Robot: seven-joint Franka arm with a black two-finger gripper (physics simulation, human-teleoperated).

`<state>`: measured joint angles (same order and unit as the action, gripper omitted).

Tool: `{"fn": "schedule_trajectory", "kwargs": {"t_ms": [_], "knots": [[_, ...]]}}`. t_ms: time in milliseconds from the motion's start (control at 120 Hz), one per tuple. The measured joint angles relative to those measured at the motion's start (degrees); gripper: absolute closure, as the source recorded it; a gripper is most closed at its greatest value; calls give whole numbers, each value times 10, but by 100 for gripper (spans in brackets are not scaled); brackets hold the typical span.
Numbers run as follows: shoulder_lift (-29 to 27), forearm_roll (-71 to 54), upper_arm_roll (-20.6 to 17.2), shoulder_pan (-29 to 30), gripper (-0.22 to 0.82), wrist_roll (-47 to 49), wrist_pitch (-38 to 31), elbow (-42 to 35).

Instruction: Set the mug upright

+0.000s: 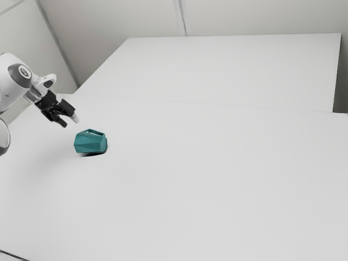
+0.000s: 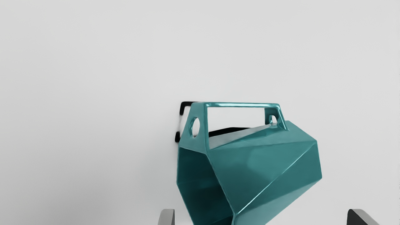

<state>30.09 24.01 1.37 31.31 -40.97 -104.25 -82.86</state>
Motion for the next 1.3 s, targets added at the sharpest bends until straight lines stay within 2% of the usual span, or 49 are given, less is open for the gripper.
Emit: {"fn": "schedule_trajectory", "kwargs": {"t_ms": [225,517,833,1092,1225,1300], "knots": [[37,40,-17,33,0,-47,16,0],[70,59,-66,84,0,-101,44,8],[86,118,-70,91,1,-139,50,2],[89,155,-71,92,27,-157,52,-6],[90,169,-71,92,44,-164,54,-9],[90,173,-71,93,49,-167,54,-9]]}}
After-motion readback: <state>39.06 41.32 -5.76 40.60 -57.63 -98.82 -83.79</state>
